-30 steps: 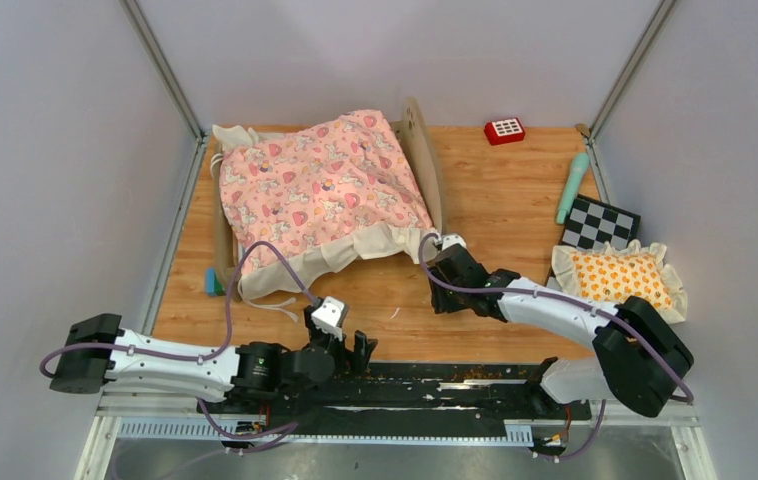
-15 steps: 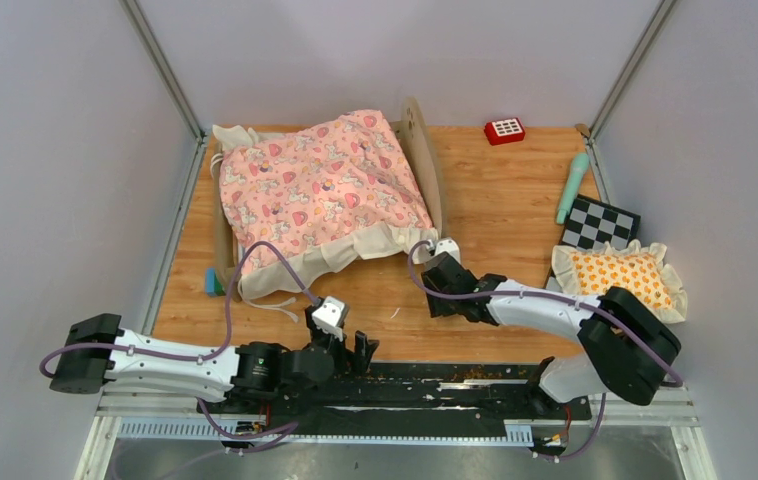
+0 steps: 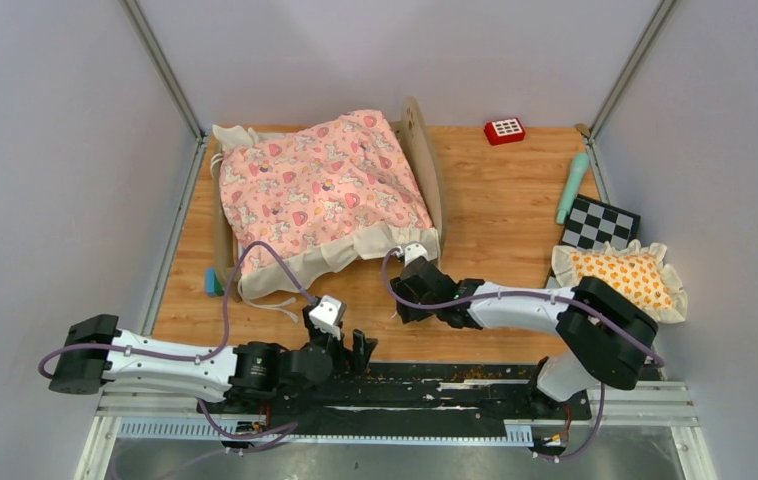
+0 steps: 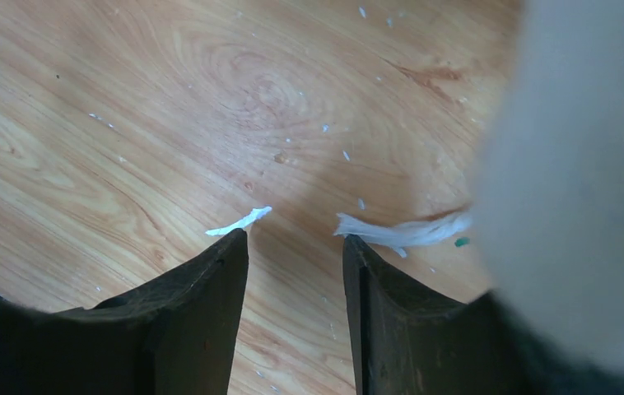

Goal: Set up the pet bed
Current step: Tie the ropes to the bed frame.

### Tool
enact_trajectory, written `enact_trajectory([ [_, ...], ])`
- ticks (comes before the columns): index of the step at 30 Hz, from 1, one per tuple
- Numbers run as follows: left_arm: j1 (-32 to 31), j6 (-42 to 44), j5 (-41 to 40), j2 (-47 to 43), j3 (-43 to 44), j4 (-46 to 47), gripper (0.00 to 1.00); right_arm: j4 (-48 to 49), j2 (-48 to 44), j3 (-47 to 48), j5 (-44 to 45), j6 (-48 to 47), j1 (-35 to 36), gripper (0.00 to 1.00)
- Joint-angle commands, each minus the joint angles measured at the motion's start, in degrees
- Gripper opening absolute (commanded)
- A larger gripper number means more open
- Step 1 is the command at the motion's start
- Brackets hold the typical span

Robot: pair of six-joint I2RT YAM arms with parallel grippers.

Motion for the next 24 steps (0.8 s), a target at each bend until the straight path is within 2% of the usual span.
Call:
enact_trajectory([
  [1,0.09,-1.76,-2.07,-0.82,0.56,-2.03,1.00,0.37,0.54,3.89,-2.17,-4.47,0.32,0.47],
  [5,0.09,-2.02,-2.23,-1.74,0.45,-2.97,1.00,-4.89,-5.55,5.32,0.02,-14.51,0.26,0.50],
  [9,0.12,-1.84,-2.99,-2.91,0.16,-3.16,1.00,-10.36,-10.28,6.23,-6.80,-30.35,-0.38,0.51],
  [12,0.09,-1.74,-2.87,-4.03,-0.01,-3.37,1.00,-18.51,-9.95,9.07,-12.59,-41.46,-1.80,0.52],
  [16,0.09,-1.56,-1.39,-5.37,-0.54,-3.86,1.00,-24.04,-9.47,11.83,-13.31,-55.11,-2.92,0.53],
  [24,0.09,-1.12,0.23,-8.84,-0.73,-6.08,1.00,-35.41,-6.29,18.72,-25.34,-74.44,-5.95,0.53],
])
